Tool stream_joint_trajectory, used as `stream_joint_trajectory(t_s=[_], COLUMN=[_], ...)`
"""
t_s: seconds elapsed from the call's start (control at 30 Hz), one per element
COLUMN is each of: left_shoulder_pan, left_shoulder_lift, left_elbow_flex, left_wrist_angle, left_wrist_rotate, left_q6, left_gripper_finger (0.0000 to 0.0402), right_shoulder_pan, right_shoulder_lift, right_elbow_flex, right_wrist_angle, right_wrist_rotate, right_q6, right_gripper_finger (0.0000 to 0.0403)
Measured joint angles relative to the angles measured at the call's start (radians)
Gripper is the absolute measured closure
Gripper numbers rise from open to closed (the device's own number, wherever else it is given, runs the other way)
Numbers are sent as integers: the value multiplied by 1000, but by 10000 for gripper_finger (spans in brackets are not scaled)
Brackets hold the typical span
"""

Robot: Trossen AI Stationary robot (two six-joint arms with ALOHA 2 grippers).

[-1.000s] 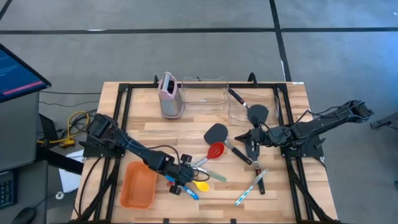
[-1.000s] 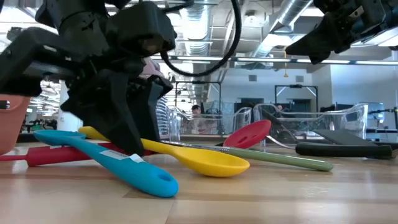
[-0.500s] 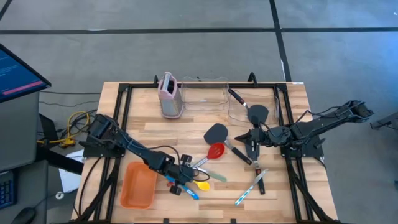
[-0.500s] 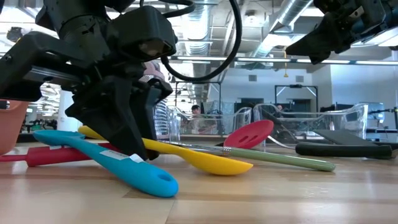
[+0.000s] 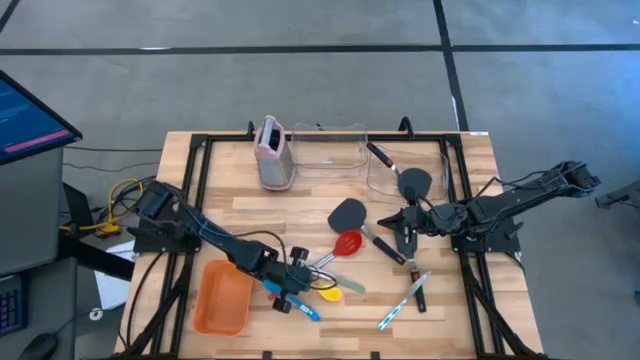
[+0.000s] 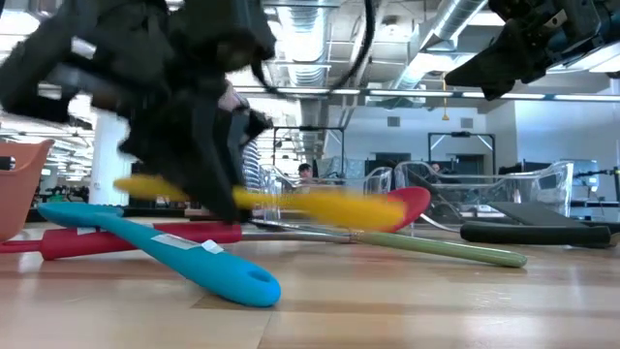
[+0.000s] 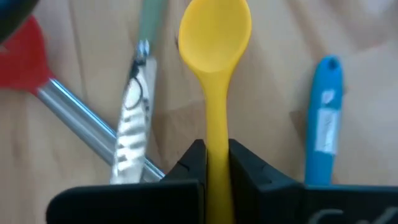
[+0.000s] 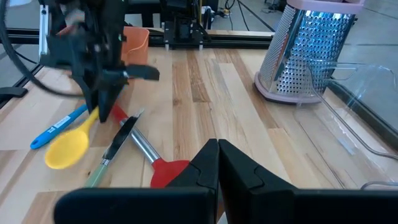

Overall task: Pick & Place Kitchen Items
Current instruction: Put the yellow serving spoon into the left transparent bin

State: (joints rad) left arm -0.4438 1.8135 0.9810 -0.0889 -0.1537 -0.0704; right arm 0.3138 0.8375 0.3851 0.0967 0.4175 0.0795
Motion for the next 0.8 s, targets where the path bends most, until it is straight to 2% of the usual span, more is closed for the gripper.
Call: stream_joint_trajectory(t_s=[0.23,0.37,0.57,0.8], left_shoulder_pan=[0,0,-4,-3], left_shoulder_lift=[-187,-314,-470,-570], left_elbow_flex=[0,0,0,0], left_wrist_angle=[2,0,3,0], left_wrist_rotate=[-8,-69,-172,-291], left_q6=[6,15,107,188], left_gripper_finger=[391,392,392,392], right_shoulder_pan=[0,0,0,0], right_shoulder_lift=[0,0,0,0], right_elbow_flex=[0,0,0,0], right_wrist_angle=[0,0,0,0], right_wrist_rotate=[0,0,1,2], right_q6=[0,0,0,0], right_gripper_finger=[401,401,401,401])
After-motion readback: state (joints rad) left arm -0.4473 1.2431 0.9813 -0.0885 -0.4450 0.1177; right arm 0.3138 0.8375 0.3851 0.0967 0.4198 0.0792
